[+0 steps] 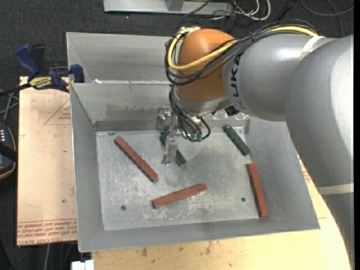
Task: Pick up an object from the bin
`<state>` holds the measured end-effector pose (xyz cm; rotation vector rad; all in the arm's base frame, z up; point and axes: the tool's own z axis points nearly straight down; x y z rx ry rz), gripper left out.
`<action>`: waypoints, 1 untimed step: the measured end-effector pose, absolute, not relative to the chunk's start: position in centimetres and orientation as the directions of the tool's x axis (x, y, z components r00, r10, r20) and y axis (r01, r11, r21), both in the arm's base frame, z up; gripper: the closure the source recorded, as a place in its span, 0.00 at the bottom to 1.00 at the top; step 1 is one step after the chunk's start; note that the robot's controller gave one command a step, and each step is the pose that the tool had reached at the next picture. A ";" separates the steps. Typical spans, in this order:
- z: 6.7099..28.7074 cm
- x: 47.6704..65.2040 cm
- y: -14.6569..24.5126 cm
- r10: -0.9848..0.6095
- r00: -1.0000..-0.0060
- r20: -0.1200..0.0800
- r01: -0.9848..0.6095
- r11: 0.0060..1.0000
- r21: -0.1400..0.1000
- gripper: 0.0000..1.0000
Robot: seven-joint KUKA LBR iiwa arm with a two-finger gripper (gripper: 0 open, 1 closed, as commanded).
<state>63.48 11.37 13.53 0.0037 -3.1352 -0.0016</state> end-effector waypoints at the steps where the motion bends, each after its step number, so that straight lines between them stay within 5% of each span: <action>1: 14.0 63.7 11.3 -0.001 -1.000 -0.002 -0.001 1.000 0.002 0.00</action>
Offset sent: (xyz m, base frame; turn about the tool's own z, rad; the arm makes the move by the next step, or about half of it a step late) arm -0.0576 -0.0673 -0.0653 -0.0541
